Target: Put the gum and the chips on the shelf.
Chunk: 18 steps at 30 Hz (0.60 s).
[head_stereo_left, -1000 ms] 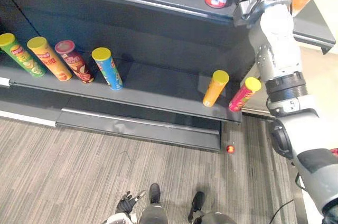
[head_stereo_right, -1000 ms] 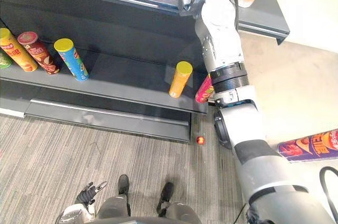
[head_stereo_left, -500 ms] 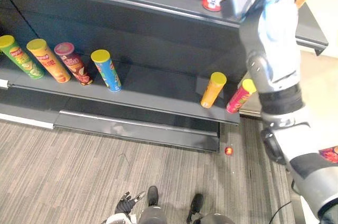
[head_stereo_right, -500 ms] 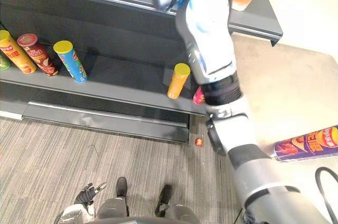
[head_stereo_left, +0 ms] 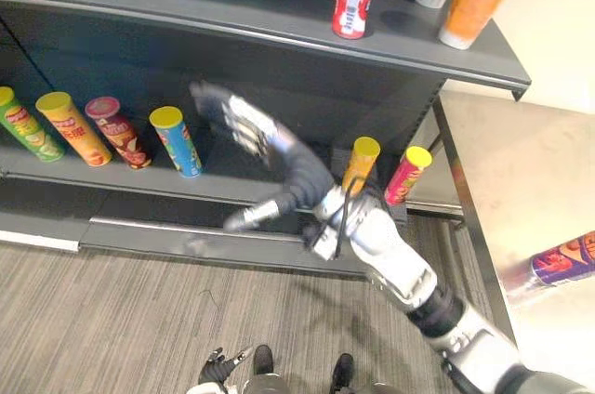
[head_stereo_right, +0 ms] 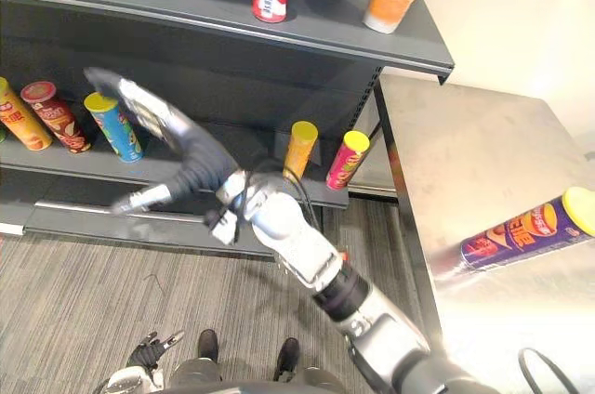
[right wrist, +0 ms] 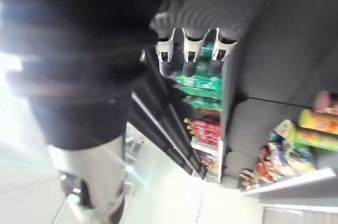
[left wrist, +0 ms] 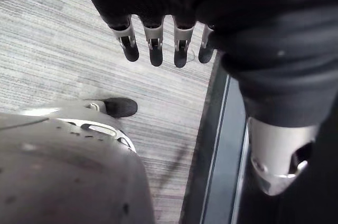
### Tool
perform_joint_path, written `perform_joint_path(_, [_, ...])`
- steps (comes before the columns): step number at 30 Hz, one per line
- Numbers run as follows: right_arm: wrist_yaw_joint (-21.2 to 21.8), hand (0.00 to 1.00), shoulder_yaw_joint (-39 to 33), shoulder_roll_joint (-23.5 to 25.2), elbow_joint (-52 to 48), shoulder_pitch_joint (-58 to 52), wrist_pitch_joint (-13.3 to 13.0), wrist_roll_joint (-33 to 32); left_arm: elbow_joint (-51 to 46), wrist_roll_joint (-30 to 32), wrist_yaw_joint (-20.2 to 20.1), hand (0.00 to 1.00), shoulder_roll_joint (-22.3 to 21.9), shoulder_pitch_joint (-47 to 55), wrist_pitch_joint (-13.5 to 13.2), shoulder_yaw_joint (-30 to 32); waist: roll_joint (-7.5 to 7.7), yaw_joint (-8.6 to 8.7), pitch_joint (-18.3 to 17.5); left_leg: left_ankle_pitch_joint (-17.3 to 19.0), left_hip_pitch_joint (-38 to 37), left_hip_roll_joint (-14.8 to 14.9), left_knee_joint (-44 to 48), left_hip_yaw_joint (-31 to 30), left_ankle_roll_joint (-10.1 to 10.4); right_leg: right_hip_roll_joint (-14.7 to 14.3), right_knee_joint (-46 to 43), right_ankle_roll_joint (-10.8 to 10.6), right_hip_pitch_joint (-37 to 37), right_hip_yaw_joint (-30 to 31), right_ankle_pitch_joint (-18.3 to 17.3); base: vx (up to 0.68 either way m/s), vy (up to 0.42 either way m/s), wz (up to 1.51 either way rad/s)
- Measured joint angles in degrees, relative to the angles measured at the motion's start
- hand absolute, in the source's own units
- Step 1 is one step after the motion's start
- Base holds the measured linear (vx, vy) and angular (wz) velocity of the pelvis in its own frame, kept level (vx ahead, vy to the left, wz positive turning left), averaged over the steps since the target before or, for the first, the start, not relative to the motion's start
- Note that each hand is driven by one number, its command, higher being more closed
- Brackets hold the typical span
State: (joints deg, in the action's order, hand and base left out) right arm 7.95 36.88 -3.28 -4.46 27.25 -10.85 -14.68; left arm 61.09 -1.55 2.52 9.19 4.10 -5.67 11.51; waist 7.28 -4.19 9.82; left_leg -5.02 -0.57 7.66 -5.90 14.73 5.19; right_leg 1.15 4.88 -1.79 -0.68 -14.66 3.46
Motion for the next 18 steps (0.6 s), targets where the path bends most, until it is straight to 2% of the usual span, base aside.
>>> perform_joint_path(3, [1.9, 0.00, 0.2, -1.9, 4.1, -7.9, 0.6, 0.0, 0.6, 0.6, 0.3, 0.00, 0.0, 0.3, 0.0, 0.0, -0.24, 0.96, -0.7, 0.2, -0.1, -0.1, 0.0, 1.1, -0.1, 0.1, -0.4, 0.0, 0.6, 1.2, 0.0, 0.03, 0.006, -0.20])
perform_joint_path(5, [3.3, 0.00, 0.1, -2.9, 7.9, -12.6, 0.7, 0.3, 1.1, 0.6, 0.6, 0.00, -0.1, 0.4, 0.0, 0.2, -0.54, 1.01, -0.8, 0.6, -0.9, -0.1, 0.0, 2.3, -0.2, 0.1, -0.6, 0.0, 0.4, 2.3, -0.1, 0.04, 0.008, -0.25])
perform_joint_path(6, [3.8, 0.00, 0.1, -3.5, 10.2, -15.8, 0.9, 0.8, 1.8, 0.7, 0.6, 0.00, -0.2, 0.3, -0.1, 0.3, -1.22, 1.03, -1.0, 0.8, -1.0, -0.1, 0.0, 2.7, -0.2, 0.2, -0.5, 0.0, 0.5, 2.6, -0.1, 0.04, 0.007, -0.25])
perform_joint_path(10, [5.8, 0.00, -1.4, -4.8, 18.8, -24.6, 1.8, 3.2, 2.3, 2.4, 0.6, 0.00, -0.9, 0.2, -0.1, 1.4, -2.04, 1.69, -1.2, 1.5, -1.7, -0.4, 0.0, 3.9, -0.3, 0.4, -0.5, 0.1, 0.4, 3.7, -0.2, 0.06, 0.011, -0.16])
perform_joint_path(15, [5.7, 0.00, -13.4, -4.9, 32.8, -32.1, 2.7, 10.3, 2.2, 3.0, 0.3, 0.00, -2.2, 0.2, -0.2, 2.4, -3.63, 2.44, -1.0, 2.4, -2.0, -1.1, 0.0, 5.1, -0.6, 1.0, -0.5, -0.1, 0.5, 4.7, 0.0, 0.06, 0.020, -0.10])
perform_joint_path(18, [3.2, 0.00, -22.3, -4.9, 41.3, -34.6, 2.7, 12.6, 2.2, 4.6, -0.6, 0.00, -2.7, 0.2, -0.3, 2.7, -4.47, 2.60, -1.3, 3.0, -2.5, -1.3, 0.0, 5.3, -0.6, 1.2, -0.5, -0.3, 0.2, 4.9, -0.2, 0.07, 0.013, -0.05])
